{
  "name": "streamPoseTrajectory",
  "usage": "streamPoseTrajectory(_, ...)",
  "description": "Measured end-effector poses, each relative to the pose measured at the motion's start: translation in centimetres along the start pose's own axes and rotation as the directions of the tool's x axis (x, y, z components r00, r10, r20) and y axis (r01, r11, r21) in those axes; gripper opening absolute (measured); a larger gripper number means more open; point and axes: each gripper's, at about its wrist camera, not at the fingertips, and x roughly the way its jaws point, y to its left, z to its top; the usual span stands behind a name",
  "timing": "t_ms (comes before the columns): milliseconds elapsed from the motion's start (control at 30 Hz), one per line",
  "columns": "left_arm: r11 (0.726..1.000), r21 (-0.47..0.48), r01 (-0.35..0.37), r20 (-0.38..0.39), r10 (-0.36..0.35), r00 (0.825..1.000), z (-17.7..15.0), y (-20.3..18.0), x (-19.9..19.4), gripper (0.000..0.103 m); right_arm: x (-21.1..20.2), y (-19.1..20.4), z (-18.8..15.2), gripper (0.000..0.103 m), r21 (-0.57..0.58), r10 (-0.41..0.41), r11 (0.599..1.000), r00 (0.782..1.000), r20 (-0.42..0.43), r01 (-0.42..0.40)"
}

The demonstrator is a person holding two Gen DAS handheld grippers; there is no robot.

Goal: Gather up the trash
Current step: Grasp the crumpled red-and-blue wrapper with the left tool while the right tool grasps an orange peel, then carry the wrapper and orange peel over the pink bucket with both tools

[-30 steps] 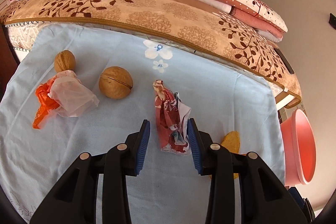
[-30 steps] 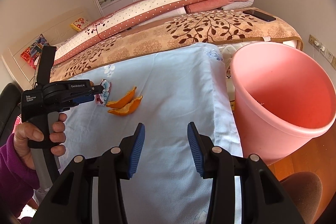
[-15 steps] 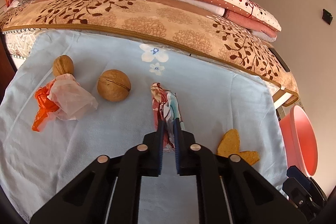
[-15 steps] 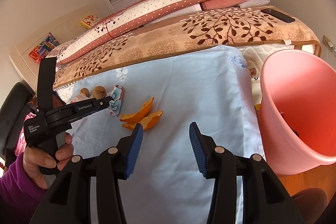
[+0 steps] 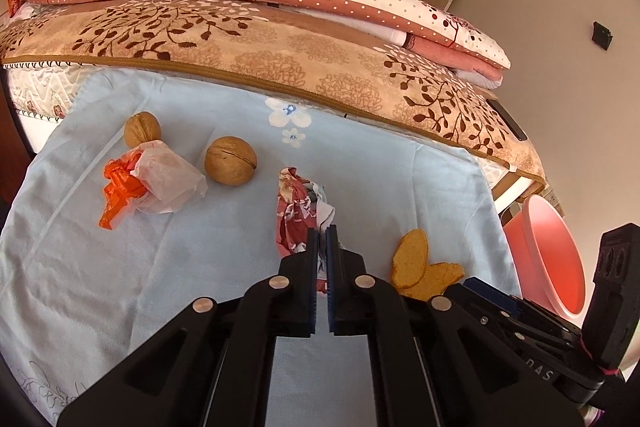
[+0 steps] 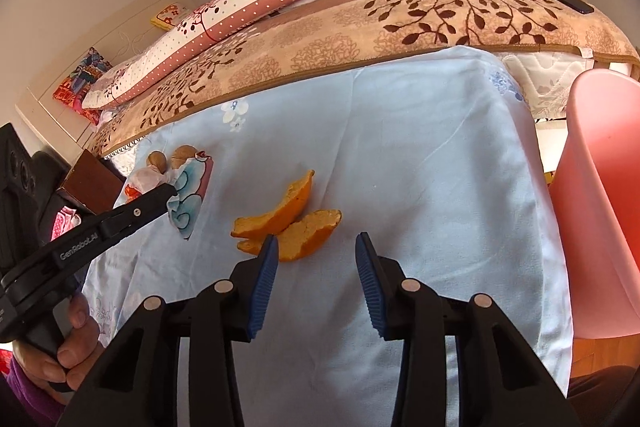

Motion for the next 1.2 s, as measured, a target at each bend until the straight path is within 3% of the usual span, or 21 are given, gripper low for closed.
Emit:
streamPoseTrajectory(333,1.0,-0.013,0.022,0.004,-0.022,1.0,-1.0,0.4,-1.5,0.003,0.5,-0.2,-0.1,0.003,0.037,0.003,0.999,1.0,-0.008,-0.002)
streamPoseTrajectory(800,0.996,0.023,0.083,0.028,-0.083,0.996,-2.2,-1.2,-4.7,0.003,-6.3,-0.4,-1.4,0.003,0.002,-0.089,0.996,0.99,0.106,0.089)
streamPoseTrajectory(1200,0.99,0.078,0.12,0.038,-0.124,0.992,-2.8,-4.2,-6.2,0.003,-10.6,-2.6,-2.4,0.003,0.049,-0.136,0.99,0.973,0.188,0.129)
